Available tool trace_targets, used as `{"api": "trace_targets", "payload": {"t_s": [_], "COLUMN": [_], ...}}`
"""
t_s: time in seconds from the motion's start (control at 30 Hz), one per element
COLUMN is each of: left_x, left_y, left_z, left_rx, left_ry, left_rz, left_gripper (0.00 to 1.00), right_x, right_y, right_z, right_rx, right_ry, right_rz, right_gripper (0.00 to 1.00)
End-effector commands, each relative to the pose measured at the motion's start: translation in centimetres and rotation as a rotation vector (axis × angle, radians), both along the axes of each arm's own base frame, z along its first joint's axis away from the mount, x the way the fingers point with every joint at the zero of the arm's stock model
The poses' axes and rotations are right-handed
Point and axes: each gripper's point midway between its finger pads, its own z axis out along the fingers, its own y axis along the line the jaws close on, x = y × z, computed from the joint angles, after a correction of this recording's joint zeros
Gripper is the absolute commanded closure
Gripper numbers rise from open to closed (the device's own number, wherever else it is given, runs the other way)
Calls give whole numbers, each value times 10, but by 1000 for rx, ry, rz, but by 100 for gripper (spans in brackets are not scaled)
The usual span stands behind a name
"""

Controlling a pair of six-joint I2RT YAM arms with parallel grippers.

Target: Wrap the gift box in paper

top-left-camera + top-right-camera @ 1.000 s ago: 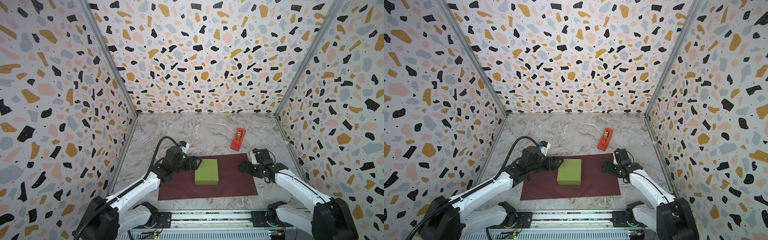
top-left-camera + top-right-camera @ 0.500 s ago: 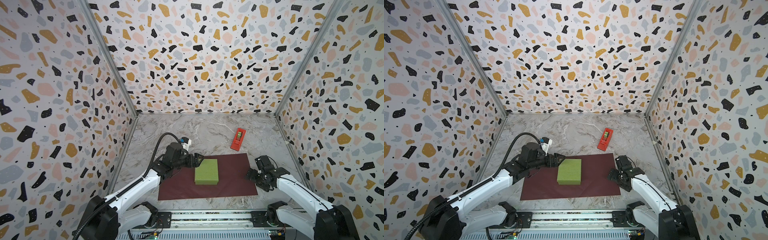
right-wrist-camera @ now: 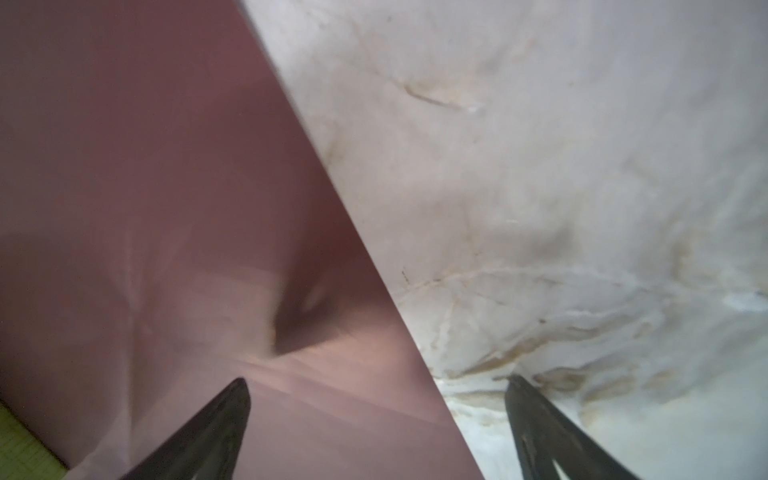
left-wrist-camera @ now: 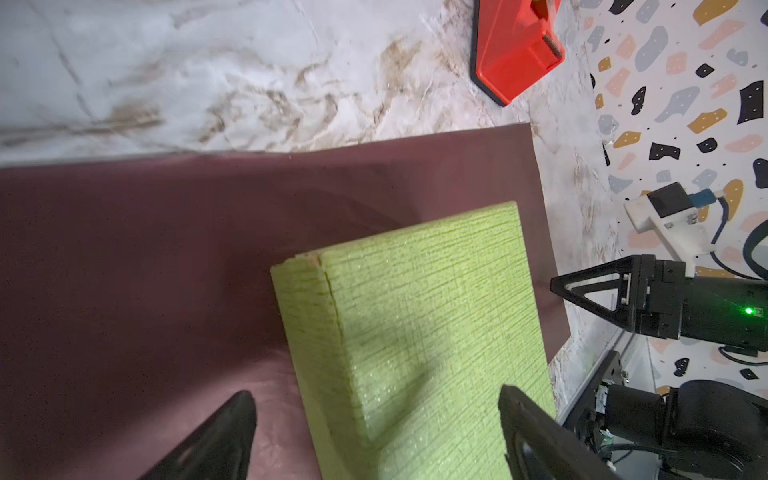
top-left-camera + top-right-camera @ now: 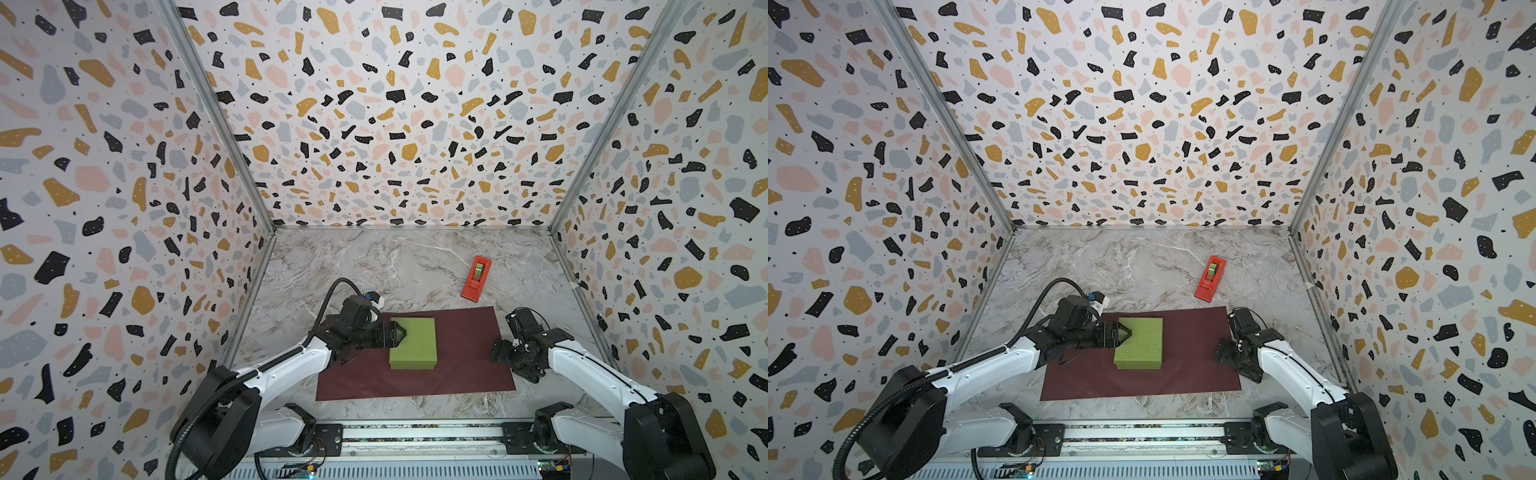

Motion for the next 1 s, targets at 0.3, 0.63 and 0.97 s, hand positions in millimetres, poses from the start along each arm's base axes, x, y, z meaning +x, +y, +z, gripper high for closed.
{"api": "trace_targets", "payload": {"t_s": [0.3, 0.63, 0.97], "left_x": [-9, 1, 14], "left_y": [-27, -16, -9], "left_z": [12, 18, 45], "left_rx": [-156, -43, -14], "left_ry": [24, -39, -133], "left_rz": [-46, -40, 5], "left_gripper": [9, 9, 9], "right_x": [8, 0, -33], "right_y": [8, 11, -1], "right_z": [6, 11, 15], "right_rx": [23, 48, 7], "right_ry": [-27, -5, 76], "right_rz": [52, 50, -18], "right_gripper": [4, 5, 5]}}
